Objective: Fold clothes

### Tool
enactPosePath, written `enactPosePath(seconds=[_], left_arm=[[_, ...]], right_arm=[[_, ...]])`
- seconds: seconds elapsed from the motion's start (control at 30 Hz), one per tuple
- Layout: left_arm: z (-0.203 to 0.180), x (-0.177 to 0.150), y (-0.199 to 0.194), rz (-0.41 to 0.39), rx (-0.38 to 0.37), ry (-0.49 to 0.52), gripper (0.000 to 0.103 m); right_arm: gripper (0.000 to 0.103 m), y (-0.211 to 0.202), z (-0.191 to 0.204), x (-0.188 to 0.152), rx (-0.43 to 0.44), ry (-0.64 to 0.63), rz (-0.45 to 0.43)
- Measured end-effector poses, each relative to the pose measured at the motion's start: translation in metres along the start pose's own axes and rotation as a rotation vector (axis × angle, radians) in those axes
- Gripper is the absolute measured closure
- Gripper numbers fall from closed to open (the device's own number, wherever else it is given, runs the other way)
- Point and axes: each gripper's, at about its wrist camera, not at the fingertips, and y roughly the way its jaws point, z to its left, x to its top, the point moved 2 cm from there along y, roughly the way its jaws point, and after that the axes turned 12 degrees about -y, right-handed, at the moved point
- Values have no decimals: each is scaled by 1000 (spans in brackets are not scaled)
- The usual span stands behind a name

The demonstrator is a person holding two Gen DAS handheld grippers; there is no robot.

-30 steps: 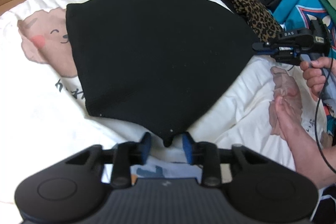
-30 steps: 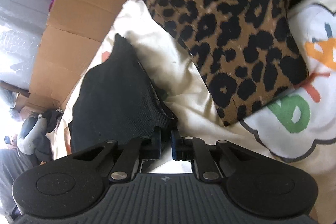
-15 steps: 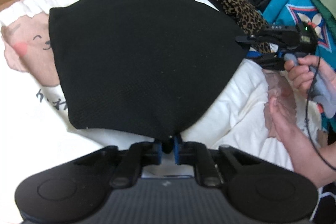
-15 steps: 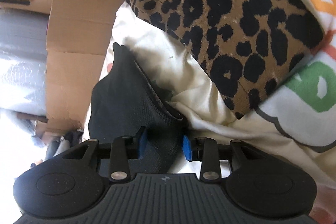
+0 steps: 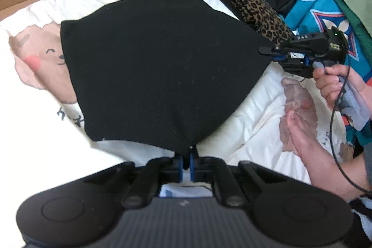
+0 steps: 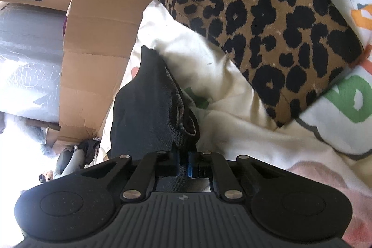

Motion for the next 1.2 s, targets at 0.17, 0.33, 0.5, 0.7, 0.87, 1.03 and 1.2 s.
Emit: enactPosePath(seconds=[0.17,0.33,0.5,0.7,0.87,1.03,1.2], left_arm=[[1,-2,-14,11,-7,21,99],[0,-8,-23,29,-19,42,99],[2,-25,-32,36,-24,16,99],[6,-46,-46,67,-25,3,99],[3,-60,-51,100,-40,15,99],[-4,-69,-53,116,-78,30,99],[-12,-76,-50,147,-126,27,99]], right_arm=[[99,-3,5,-4,3,-20,40],[99,-4,9,-11,5,-46,89],[99,-5,13,-21,2,-83,150],[99,-3,20,-41,0,-136,231],[99,-1,26,-52,-8,-175,273],[99,-4,32,-48,-17,-213,264],[99,-5,35,-40,-28,-223,238]])
